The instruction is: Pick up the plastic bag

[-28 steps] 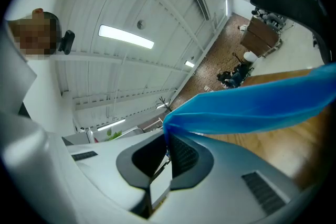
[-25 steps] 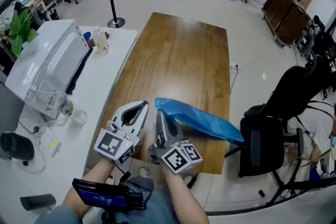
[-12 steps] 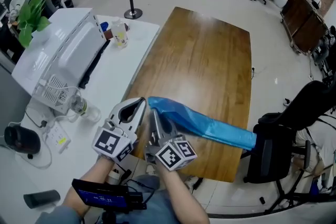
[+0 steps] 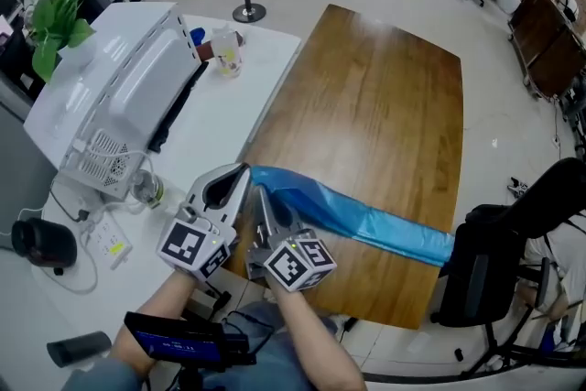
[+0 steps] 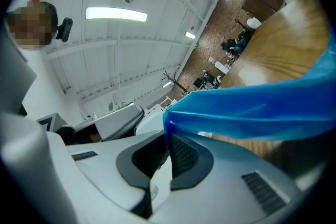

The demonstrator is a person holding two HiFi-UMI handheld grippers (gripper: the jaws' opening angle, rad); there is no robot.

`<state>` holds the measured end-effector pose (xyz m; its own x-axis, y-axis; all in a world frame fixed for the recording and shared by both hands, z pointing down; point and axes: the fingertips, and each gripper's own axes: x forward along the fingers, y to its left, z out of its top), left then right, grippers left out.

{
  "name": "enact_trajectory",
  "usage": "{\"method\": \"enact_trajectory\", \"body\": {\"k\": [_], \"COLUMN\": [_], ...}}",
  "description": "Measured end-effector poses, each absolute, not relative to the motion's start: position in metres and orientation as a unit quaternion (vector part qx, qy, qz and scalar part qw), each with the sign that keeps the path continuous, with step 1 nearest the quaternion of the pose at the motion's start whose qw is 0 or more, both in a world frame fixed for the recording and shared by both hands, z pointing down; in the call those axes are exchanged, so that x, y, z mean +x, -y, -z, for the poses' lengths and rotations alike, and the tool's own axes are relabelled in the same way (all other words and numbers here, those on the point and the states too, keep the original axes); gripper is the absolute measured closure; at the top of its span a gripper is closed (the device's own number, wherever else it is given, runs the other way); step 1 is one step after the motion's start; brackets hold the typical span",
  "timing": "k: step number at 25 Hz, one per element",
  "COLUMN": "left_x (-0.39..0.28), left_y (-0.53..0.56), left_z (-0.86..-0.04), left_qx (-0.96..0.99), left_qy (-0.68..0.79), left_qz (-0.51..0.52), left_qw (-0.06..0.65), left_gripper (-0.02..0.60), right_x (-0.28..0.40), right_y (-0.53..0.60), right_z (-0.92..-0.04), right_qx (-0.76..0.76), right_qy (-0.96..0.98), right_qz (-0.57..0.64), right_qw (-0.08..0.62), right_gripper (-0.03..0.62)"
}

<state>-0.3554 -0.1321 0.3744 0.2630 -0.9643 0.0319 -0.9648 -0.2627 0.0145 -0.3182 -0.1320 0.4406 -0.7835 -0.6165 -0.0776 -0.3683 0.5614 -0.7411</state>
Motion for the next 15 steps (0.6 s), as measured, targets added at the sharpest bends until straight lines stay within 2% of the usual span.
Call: {"method": "enact_trajectory", "body": {"k": [7,10,15], "left_x": [-0.371,-0.375,-0.379], "left_y": [0.139,0.14,0.141], "left_z": [-0.38,-0.38,-0.381], "left_qx": [0.79,0.788,0.787], "left_qy": [0.613,0.615,0.616], "left_qz": [-0.01,-0.008,-0.008], "left_qw": [0.019,0.02,0.02], "left_gripper": [0.562,0.563,0.563], "right_x": [-0.335,-0.342,-0.348], "right_y": [0.14,0.14,0.135], "right_z": [-0.453,-0.458,-0.464], "right_qx": [-0.286,-0.283,-0.277], "right_qy": [-0.864,-0.864,-0.865], "right_qz": [0.386,0.392,0.401], "right_qw": [0.15,0.138,0.122], "right_gripper": [0.594,0.559,0.556]}}
